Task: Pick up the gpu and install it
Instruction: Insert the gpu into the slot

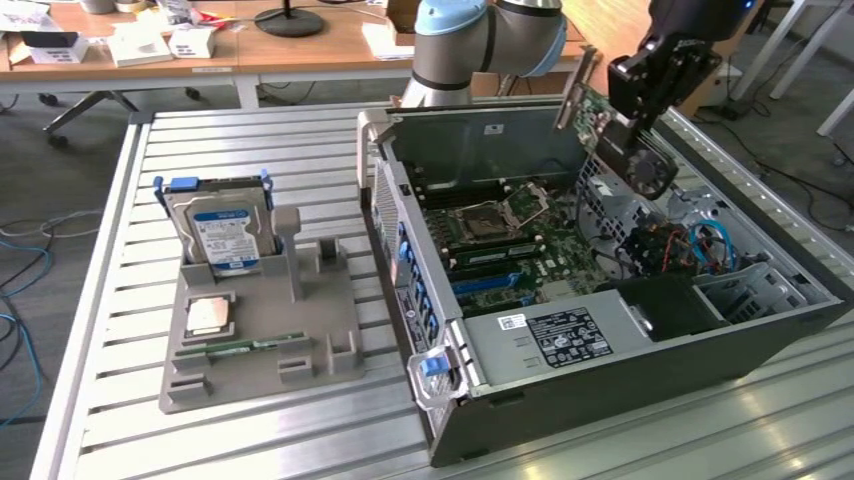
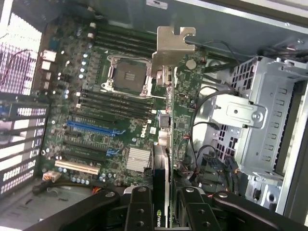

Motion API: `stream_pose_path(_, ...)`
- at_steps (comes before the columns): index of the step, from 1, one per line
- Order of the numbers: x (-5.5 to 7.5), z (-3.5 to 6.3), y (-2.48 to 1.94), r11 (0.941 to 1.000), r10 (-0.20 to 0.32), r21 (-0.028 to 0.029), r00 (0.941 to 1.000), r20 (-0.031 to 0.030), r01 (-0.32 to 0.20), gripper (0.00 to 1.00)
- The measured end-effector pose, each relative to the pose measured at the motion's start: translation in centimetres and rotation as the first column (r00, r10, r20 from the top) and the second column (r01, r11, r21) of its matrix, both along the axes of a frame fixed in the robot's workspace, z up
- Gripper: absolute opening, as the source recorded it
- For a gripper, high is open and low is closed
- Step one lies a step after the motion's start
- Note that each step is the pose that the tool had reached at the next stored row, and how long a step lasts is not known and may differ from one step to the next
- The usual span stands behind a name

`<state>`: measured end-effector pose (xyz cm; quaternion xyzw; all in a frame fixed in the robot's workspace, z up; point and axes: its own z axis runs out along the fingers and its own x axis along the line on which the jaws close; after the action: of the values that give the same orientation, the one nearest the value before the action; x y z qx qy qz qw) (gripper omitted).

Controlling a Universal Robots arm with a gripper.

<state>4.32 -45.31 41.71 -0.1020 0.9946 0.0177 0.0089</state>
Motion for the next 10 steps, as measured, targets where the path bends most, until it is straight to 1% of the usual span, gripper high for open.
stream_pose_path(3, -0.01, -0.03, 0.01, 0.9985, 0.054, -0.0017, 0.9985, 0.0000, -0.054, 0.27)
stream_pose_path(5, 0.00, -0.04, 0.01, 0.9959, 0.091, -0.0030, 0.9959, -0.0002, -0.091, 0.27)
stream_pose_path(7, 0.00, -0.06, 0.01, 0.9919, 0.127, -0.0043, 0.9919, -0.0003, -0.127, 0.27)
stream_pose_path(10, 0.00, -0.07, 0.01, 0.9836, 0.180, -0.0064, 0.9837, -0.0007, -0.180, 0.27)
